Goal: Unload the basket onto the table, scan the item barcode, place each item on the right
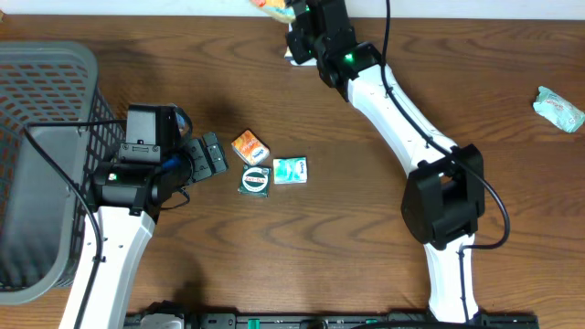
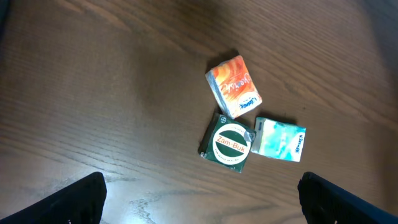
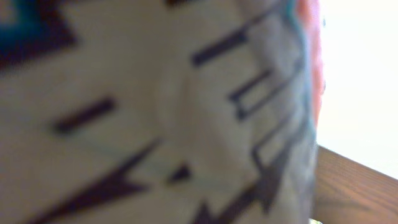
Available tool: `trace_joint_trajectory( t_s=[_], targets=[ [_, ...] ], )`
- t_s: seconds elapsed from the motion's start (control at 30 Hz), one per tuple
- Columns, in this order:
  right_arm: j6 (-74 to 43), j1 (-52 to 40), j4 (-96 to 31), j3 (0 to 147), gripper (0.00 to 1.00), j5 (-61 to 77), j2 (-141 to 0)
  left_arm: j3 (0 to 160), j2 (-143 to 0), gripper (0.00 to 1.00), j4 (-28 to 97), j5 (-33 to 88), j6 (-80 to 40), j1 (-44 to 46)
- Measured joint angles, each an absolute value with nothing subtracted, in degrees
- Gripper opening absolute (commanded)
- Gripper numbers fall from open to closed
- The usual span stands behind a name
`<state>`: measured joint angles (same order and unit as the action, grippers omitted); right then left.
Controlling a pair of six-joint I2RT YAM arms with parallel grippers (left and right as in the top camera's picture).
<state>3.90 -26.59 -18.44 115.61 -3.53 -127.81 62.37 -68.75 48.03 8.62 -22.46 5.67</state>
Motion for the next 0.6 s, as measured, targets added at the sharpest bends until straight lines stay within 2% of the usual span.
trace_joint_trajectory(
  t_s=[0.27, 0.6],
  targets=[
    [3.1, -25.1, -6.3, 115.6, 0.01, -5.1, -134.6, 62.4, -68.8, 0.98, 48.1, 8.6, -22.5, 5.7],
    [0.8, -22.2, -0.9, 115.3, 0.01, -7.1, -139.5, 62.4, -68.8, 0.98, 48.0, 8.6, -22.5, 5.7]
  ],
)
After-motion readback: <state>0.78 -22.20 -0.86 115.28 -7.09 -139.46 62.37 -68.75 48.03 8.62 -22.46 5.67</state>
